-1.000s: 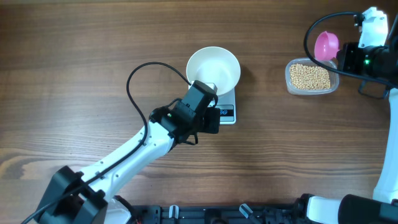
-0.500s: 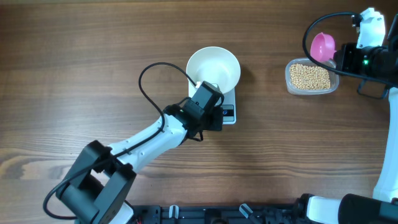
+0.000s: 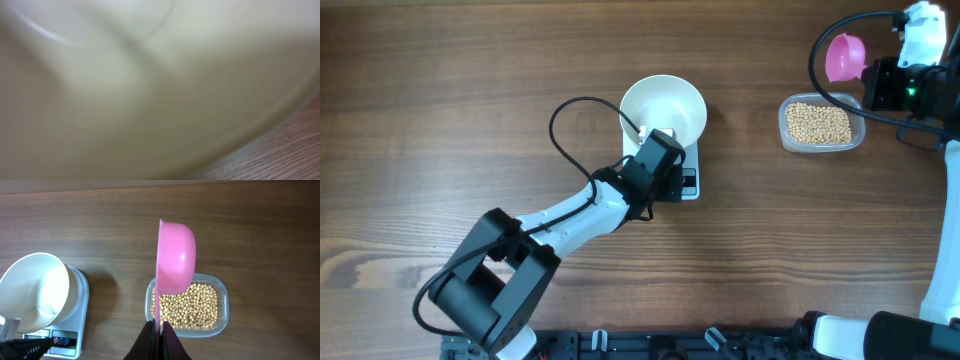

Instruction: Scoop item into bowl and weigh 150g on scale

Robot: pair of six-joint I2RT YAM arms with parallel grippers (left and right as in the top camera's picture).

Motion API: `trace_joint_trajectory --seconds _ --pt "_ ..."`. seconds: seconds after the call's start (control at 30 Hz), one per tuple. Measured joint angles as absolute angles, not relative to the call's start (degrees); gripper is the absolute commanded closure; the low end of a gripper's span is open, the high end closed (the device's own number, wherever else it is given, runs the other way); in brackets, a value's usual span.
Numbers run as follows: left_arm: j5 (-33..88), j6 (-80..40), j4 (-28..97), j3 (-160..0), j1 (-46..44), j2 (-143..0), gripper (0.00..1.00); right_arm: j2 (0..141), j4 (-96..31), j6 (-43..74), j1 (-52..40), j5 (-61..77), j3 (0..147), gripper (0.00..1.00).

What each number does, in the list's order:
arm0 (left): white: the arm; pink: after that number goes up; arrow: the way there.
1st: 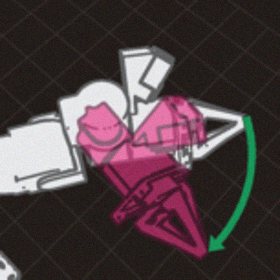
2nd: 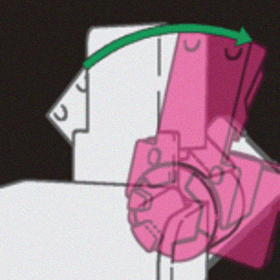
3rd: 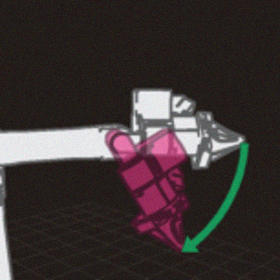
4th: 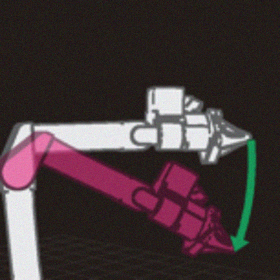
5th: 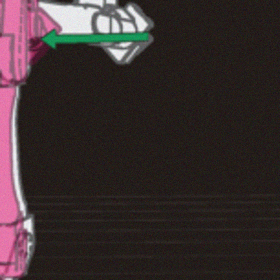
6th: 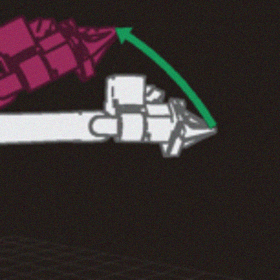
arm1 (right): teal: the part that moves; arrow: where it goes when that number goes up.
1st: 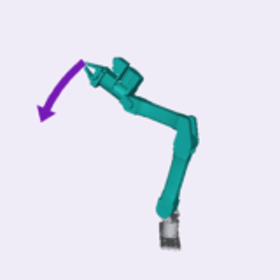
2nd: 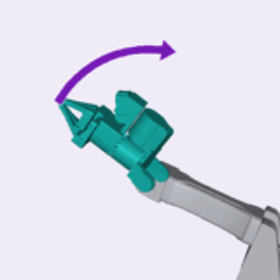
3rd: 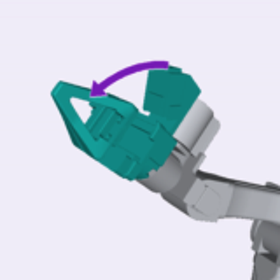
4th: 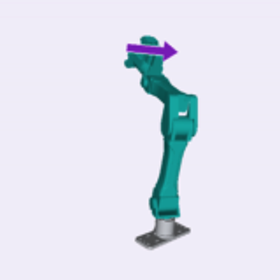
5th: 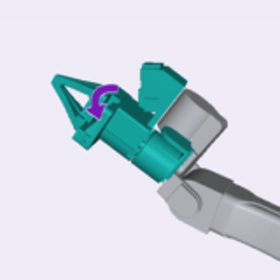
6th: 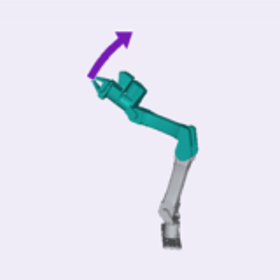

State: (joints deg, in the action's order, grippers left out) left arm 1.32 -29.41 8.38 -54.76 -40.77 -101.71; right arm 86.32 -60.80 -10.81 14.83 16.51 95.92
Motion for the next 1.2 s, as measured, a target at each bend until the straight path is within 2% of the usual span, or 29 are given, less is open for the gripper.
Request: trace_joint_trajectory --seconds 0.47,1.2 --pt "-2.31 -29.39 7.07 -54.76 -40.77 -103.81 0.96 86.32 -60.34 -10.81 14.83 16.51 95.90 0.96" --pt "-0.95 -29.39 9.30 -55.18 -40.77 -103.81 0.96 86.32 -60.36 -10.81 14.83 16.51 95.92 0.96"
